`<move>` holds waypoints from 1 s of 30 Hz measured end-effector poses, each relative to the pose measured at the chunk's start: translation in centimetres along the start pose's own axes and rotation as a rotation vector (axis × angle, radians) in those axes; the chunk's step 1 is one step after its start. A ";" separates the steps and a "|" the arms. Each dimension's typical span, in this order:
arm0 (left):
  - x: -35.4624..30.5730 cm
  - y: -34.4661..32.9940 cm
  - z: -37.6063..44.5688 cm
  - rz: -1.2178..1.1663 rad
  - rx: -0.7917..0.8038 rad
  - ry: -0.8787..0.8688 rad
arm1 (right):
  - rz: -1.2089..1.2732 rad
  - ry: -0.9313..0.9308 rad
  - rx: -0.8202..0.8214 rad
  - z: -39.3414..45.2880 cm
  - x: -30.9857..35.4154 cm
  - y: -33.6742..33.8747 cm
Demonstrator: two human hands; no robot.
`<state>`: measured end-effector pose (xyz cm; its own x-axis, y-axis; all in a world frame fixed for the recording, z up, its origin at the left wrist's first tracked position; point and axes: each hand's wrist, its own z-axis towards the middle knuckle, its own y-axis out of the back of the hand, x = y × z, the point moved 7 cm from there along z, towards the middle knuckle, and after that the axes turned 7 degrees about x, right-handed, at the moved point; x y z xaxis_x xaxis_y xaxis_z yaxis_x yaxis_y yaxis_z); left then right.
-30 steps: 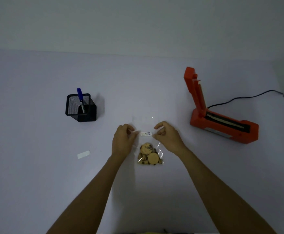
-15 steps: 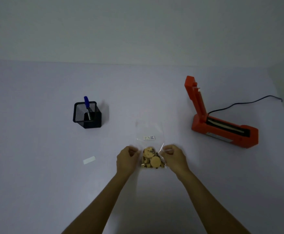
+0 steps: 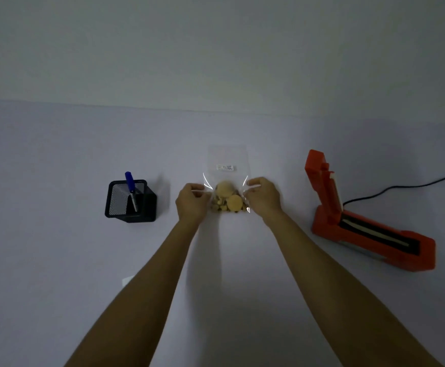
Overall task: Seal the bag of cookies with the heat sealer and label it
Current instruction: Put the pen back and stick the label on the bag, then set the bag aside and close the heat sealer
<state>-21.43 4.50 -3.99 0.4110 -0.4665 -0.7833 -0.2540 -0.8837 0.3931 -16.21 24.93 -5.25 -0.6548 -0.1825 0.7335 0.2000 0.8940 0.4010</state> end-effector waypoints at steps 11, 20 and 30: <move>-0.6 0.0 1.5 0.126 -0.009 0.034 | -0.089 0.037 0.002 1.3 0.9 -0.6; -2.9 0.3 -5.7 0.158 0.097 -0.158 | -0.199 0.124 -0.006 -7.8 -0.9 1.0; -4.7 -4.1 -14.3 0.255 0.213 -0.372 | -0.209 0.029 -0.229 -21.4 -11.1 11.1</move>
<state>-9.83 9.81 4.94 -0.0177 -0.5874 -0.8091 -0.4953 -0.6978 0.5175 8.86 28.13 2.85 -0.6785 -0.3677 0.6359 0.2239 0.7210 0.6558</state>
